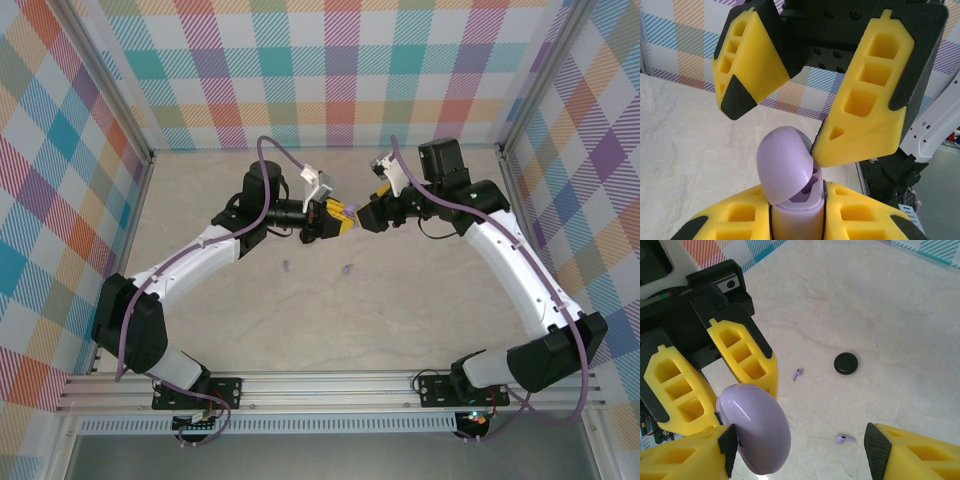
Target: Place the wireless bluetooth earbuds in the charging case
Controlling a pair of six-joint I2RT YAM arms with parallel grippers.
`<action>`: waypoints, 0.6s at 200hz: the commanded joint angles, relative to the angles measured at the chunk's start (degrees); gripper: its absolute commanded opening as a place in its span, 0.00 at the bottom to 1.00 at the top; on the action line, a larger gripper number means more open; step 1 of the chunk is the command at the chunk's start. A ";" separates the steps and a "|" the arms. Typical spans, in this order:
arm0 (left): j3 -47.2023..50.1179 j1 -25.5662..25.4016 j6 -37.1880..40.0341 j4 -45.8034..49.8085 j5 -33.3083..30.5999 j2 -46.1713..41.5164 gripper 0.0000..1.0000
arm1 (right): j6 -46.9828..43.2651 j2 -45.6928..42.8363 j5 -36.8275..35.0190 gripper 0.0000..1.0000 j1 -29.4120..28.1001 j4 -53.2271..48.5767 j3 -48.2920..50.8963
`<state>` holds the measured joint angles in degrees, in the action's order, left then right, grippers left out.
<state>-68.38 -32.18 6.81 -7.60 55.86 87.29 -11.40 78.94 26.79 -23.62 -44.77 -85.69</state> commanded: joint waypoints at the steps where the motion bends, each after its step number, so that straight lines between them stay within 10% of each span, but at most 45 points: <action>1: -0.09 -0.95 0.15 -2.43 4.13 -1.93 0.08 | 0.21 1.46 -3.14 0.69 0.33 -0.97 0.00; 120: -3.12 -0.91 5.33 4.83 9.28 -2.82 0.07 | -4.17 4.46 4.37 0.61 0.41 -7.36 -2.54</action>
<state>-68.34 -32.18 9.17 -1.72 59.11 87.20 -12.23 81.58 27.73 -23.35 -47.88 -87.02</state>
